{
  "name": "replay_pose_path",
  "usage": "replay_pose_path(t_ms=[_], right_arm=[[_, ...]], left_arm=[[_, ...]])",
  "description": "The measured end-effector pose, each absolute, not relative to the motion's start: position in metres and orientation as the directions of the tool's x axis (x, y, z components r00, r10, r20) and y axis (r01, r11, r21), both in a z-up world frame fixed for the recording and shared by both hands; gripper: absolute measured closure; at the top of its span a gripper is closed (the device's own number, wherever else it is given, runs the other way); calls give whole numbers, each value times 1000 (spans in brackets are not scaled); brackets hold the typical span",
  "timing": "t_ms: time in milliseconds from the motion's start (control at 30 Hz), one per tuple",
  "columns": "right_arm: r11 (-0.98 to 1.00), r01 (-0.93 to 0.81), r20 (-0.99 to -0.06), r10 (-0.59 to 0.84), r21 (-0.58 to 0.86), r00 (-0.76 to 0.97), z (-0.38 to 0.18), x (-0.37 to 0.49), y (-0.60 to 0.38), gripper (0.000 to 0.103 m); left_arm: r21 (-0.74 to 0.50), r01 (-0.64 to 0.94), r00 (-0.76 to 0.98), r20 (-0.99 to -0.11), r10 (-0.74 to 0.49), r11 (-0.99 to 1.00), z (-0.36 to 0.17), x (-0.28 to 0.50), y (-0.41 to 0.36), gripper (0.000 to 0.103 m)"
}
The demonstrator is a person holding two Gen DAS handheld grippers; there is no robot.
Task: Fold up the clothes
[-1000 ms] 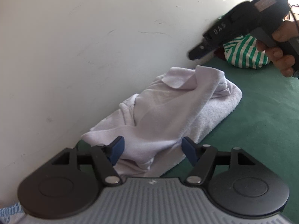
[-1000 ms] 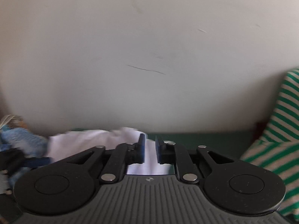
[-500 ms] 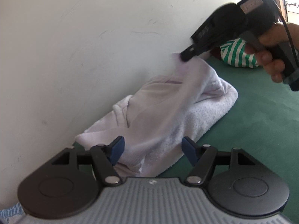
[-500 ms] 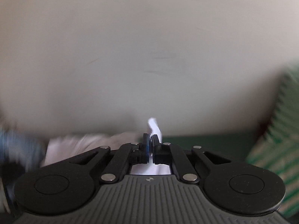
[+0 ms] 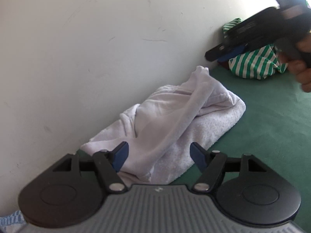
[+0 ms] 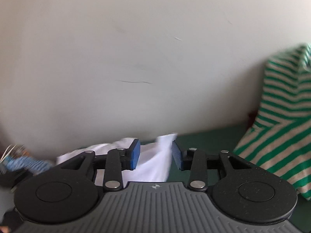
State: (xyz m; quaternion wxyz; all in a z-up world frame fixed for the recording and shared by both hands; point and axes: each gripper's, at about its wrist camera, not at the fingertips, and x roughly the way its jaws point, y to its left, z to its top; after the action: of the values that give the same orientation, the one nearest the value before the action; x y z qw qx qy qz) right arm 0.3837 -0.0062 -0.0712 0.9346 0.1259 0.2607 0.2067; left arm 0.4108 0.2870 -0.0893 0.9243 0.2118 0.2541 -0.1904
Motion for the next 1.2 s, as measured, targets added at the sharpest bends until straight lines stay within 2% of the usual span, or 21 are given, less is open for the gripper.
replay_pose_path(t_ms=[133, 233, 267, 300, 333, 367, 467, 600, 633, 667, 733, 800, 867, 900, 1033, 1200], right_arm=[[881, -391, -482, 474, 268, 737, -78, 372, 21, 61], [869, -416, -484, 494, 267, 722, -88, 376, 37, 62], [868, -422, -498, 496, 262, 711, -90, 379, 42, 83], [861, -437, -498, 507, 260, 703, -90, 375, 43, 98], [854, -451, -498, 518, 258, 695, -89, 372, 44, 97], [847, -465, -498, 529, 257, 688, -88, 368, 46, 97], [818, -540, -544, 550, 199, 633, -91, 372, 36, 97], [832, -536, -642, 490, 142, 590, -105, 372, 41, 97], [836, -533, -654, 477, 132, 587, -103, 374, 40, 90], [839, -530, -666, 465, 122, 583, -101, 375, 38, 84], [844, -525, -643, 462, 107, 611, -95, 373, 40, 72], [840, -539, -623, 453, 60, 638, -93, 371, 48, 68], [835, -550, -602, 445, 12, 663, -91, 369, 56, 68], [832, -555, -591, 442, -13, 675, -90, 368, 60, 68], [815, -568, -543, 430, -110, 722, -87, 363, 76, 62], [788, -570, -476, 420, -232, 773, -82, 358, 96, 63]], left_arm=[[319, 461, 792, -568, -222, 828, -95, 415, 283, 37], [347, 460, 797, -567, -208, 817, -96, 414, 278, 40], [342, 463, 793, -571, -210, 818, -95, 414, 278, 47], [335, 468, 789, -576, -215, 818, -93, 415, 279, 54], [320, 481, 779, -583, -231, 816, -91, 415, 280, 76], [309, 491, 773, -586, -243, 815, -88, 414, 283, 85], [295, 501, 762, -597, -252, 814, -85, 414, 292, 86], [269, 507, 742, -619, -257, 819, -89, 420, 296, 86], [272, 516, 740, -619, -263, 812, -87, 417, 296, 86], [276, 525, 738, -619, -269, 805, -85, 414, 296, 81], [264, 549, 728, -618, -298, 793, -78, 408, 299, 74], [243, 566, 720, -611, -328, 788, -71, 401, 304, 72], [225, 574, 718, -601, -351, 788, -63, 396, 308, 66], [216, 572, 721, -593, -359, 791, -61, 396, 308, 66], [196, 555, 733, -575, -363, 809, -58, 400, 303, 58], [213, 520, 726, -621, -296, 827, -80, 420, 285, 58]])
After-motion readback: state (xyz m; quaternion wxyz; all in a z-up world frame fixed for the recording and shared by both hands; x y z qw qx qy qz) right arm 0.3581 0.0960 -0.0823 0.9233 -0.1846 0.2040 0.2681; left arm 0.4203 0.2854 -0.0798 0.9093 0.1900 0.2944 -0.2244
